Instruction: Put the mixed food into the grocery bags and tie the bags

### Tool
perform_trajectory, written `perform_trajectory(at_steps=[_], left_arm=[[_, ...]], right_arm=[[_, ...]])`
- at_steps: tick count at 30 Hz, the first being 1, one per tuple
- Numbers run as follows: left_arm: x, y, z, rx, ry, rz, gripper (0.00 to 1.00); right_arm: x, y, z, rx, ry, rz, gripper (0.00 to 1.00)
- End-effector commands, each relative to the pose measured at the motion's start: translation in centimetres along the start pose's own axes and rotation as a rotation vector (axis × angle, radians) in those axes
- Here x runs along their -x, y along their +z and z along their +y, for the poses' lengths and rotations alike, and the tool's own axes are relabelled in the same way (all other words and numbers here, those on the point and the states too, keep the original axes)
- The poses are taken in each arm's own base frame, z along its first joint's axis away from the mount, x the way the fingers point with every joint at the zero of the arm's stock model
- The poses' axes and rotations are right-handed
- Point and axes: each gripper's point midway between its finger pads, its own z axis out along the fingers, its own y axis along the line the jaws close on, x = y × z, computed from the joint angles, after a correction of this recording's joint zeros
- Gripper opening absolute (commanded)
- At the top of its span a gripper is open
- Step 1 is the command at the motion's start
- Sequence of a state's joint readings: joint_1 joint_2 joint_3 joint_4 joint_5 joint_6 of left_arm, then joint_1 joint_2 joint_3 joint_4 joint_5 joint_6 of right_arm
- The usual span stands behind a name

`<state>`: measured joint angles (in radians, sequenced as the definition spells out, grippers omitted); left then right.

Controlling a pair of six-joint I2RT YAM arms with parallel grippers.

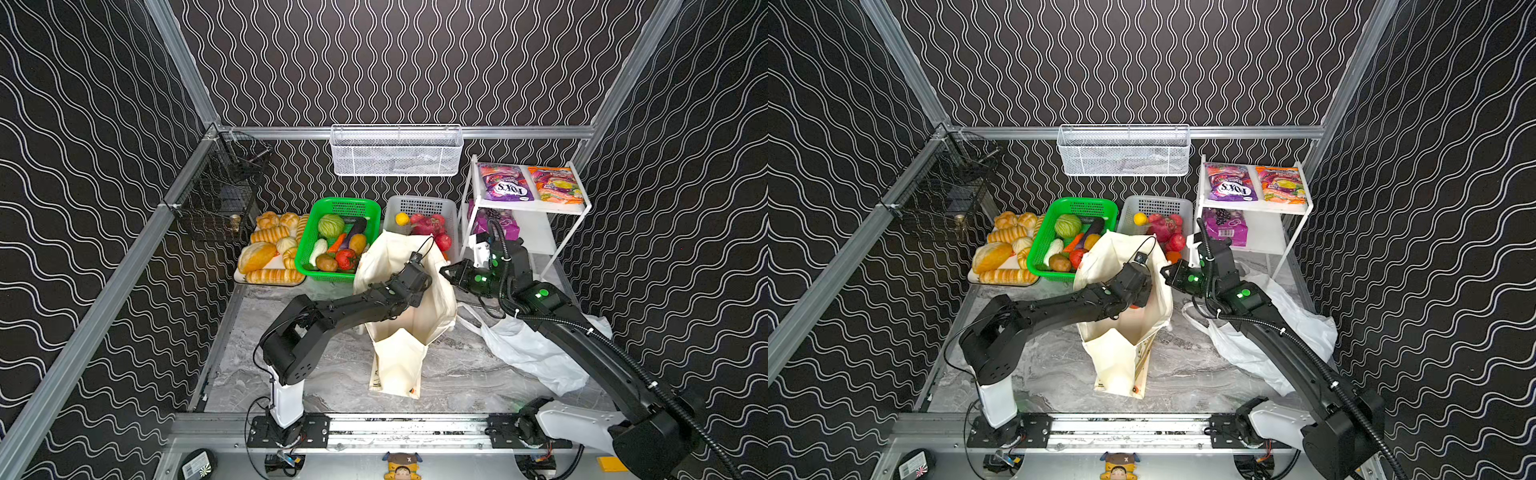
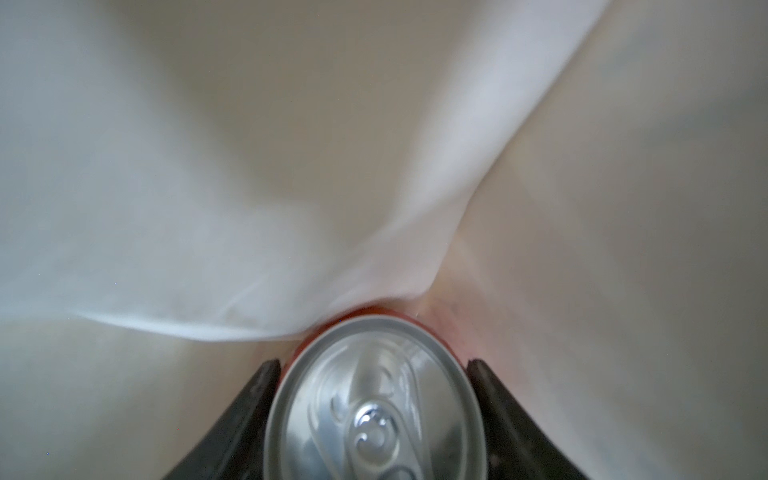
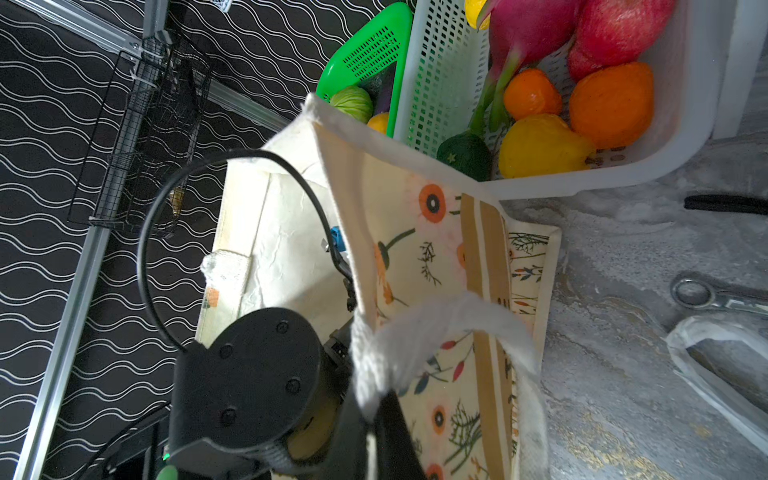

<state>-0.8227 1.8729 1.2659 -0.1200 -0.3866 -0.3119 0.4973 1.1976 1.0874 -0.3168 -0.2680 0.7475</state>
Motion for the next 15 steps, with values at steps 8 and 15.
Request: perform_trajectory(at_steps=[8, 15], left_arm=[[-1.7, -1.8, -0.5, -0.075, 0.071, 0.125, 0.61], [-0.6, -2.6, -0.6, -0.083, 0.069, 0.112, 0.70]], right_arm=[[0.3, -0.1, 0.0, -0.004, 0.000, -0.014, 0.03], [0.3, -0.1, -0.1, -0.007, 0.001, -0.016, 0.04]])
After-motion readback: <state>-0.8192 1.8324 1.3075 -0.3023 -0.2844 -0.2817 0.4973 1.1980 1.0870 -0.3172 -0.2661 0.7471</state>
